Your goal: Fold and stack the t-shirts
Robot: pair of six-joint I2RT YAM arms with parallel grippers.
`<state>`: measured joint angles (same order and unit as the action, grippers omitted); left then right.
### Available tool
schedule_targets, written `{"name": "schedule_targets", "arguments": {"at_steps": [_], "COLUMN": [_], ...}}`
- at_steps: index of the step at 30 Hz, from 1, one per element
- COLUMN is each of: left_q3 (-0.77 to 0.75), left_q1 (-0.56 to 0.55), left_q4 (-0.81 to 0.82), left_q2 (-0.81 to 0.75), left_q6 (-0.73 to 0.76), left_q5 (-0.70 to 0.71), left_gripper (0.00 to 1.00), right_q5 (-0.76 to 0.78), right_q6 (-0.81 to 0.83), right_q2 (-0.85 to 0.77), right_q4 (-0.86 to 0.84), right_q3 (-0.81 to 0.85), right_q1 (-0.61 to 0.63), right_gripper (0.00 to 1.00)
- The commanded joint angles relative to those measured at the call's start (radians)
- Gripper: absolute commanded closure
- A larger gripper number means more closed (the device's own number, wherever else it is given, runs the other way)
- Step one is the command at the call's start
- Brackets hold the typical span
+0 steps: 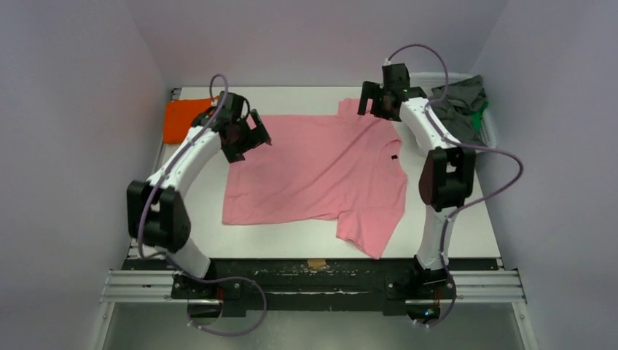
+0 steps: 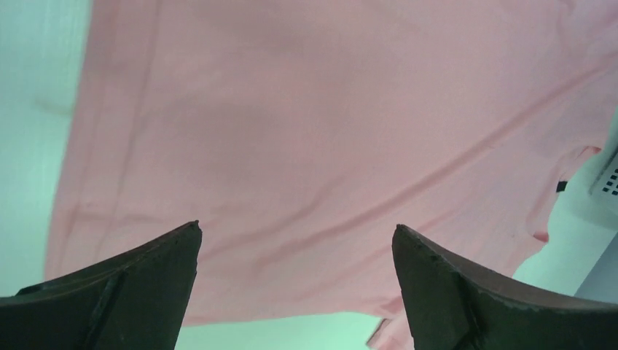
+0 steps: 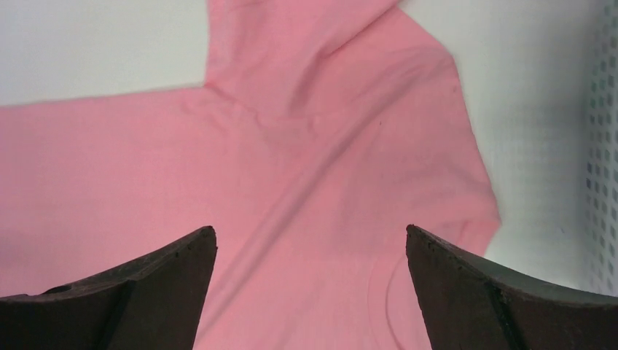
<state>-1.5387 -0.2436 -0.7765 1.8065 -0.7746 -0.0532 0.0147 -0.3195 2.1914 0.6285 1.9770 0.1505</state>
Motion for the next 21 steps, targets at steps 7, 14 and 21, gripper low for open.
{"name": "schedule_targets", "arguments": {"at_steps": [7,14,21], "left_q3": [0.802,1.011,1.017], "left_q1": [0.006,0.019,0.026], "left_q4": [-0.072,-0.048,0.076], "left_q2": [-0.809,-0.975,-0.793], "left_q6": [-0.157,-0.295,-0.402], "left_q5": [0.335,0.360,0.347], "left_gripper": [0.00,0.10,0.27], "right_q5": [0.183,0.134,0.149], "right_q6": [-0.090,-0.168,-0.191], "right_q2": [-0.728,-0.980,-1.035], "right_q4": [-0.218,-0.265,-0.263], "right_q3": [-0.836,-1.107,-1.173], "right_q1": [0.124,0.175,0.230], "right_gripper": [0.01,0.02,0.02]}}
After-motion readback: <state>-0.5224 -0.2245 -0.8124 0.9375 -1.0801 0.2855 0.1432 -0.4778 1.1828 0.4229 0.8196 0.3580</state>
